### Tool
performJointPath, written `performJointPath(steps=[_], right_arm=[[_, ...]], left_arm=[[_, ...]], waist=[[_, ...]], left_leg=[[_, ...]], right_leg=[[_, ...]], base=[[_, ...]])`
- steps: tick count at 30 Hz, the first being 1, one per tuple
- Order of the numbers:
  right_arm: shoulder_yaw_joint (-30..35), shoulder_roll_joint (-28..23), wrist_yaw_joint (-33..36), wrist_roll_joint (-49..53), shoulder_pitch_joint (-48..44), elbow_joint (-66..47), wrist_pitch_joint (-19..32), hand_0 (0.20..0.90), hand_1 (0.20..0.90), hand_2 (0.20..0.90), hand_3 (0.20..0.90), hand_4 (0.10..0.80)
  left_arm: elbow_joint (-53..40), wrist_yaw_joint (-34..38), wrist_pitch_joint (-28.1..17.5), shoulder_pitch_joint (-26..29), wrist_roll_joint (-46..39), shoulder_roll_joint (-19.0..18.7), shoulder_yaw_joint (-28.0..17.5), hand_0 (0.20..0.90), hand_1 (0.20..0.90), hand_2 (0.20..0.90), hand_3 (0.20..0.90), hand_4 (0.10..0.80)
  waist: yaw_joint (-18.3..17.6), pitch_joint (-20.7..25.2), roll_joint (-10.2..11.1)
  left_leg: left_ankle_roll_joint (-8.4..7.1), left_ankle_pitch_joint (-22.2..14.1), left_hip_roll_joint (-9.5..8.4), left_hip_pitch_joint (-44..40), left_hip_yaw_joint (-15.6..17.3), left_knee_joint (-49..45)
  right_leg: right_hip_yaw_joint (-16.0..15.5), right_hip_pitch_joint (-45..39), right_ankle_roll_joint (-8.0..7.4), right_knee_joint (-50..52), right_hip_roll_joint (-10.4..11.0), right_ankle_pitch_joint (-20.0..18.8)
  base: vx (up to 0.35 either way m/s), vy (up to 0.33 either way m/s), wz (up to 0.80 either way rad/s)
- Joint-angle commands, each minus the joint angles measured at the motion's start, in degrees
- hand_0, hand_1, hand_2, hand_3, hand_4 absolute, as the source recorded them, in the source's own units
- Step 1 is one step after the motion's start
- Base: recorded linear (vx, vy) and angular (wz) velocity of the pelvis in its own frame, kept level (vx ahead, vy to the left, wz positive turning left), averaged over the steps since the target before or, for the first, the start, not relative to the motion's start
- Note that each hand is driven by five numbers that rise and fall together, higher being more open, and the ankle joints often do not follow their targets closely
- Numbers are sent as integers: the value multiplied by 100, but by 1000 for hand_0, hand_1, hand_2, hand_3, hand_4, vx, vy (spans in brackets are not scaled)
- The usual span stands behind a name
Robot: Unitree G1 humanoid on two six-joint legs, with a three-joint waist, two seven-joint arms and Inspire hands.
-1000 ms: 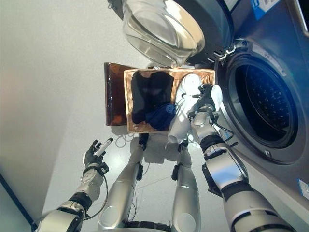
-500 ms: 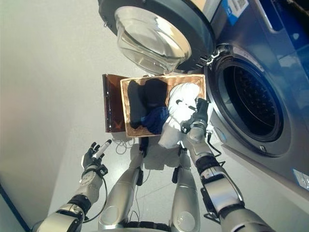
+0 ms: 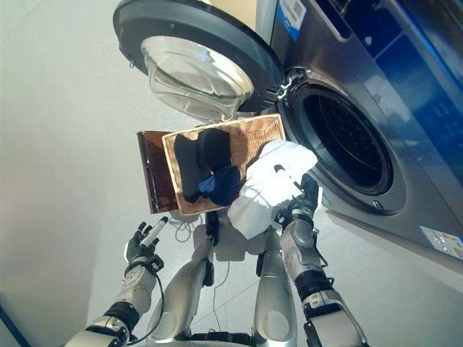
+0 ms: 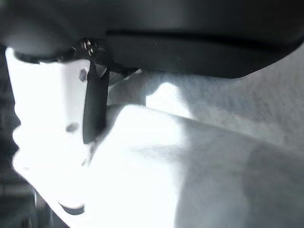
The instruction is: Pick up the clothes and place them into the washing machine
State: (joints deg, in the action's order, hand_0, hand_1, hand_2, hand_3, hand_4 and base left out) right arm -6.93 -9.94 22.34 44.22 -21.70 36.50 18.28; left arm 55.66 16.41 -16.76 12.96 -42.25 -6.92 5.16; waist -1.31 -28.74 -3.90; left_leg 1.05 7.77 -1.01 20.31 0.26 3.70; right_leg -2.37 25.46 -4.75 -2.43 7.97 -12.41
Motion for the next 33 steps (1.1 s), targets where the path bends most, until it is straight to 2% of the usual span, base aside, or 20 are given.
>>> performJointPath(steps=[1,16,33], right_arm=[[290,134,-272,531,-125,-558,934,200,200,200,200,300],[940,169,-174,1596,-1421,154,1438,200,200,200,200,300],[1723,-646,290,1901,-2502,778,1781,200,200,200,200,300]], left_arm=[[162,32,-326,-376,-128,-45,23,900,900,900,900,800],[376,-118,-344,-382,-224,11,205,900,900,900,900,800],[344,-237,-376,-330,-218,-1,438,900,900,900,900,800]], waist=[[-26,476,-190],[151,548,-534],[251,562,-898]], left_leg=[[-247,-408,-7,-12,-87,-256],[-299,-380,-42,-106,-36,-26],[-423,-292,-102,-30,-80,114]], right_leg=[[-79,-271,-341,577,284,654],[-78,-261,-332,510,325,704],[-151,-189,-332,527,381,752]], base=[[48,5,-3],[3,0,0],[-1,-3,1]])
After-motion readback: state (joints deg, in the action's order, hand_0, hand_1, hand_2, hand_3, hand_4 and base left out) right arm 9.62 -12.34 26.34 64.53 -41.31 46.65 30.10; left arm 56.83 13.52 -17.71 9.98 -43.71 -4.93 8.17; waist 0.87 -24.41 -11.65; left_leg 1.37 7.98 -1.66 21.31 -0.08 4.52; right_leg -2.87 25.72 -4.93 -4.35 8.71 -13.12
